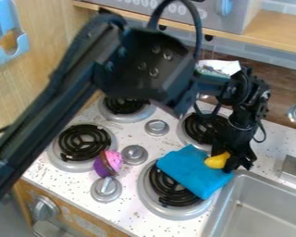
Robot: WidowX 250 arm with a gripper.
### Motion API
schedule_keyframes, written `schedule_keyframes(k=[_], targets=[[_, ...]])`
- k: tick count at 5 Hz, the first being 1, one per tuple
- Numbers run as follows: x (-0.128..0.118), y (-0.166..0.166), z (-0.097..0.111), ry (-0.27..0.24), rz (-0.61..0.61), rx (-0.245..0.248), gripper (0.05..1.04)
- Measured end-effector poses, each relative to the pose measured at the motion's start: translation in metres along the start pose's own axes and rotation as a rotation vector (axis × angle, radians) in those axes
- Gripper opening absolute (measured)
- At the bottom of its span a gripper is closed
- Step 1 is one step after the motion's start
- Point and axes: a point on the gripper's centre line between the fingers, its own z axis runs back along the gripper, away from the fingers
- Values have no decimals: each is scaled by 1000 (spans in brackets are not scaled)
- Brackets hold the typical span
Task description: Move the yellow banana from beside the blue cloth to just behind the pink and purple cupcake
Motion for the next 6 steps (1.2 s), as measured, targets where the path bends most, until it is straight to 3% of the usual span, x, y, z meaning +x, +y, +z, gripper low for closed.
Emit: schedule_keyframes(k=[2, 4, 6], targets=[[-28, 18, 49, -103, 61, 3, 516], [-82, 85, 37, -23, 220, 11, 516], [-106, 131, 31, -3, 325, 52, 516]])
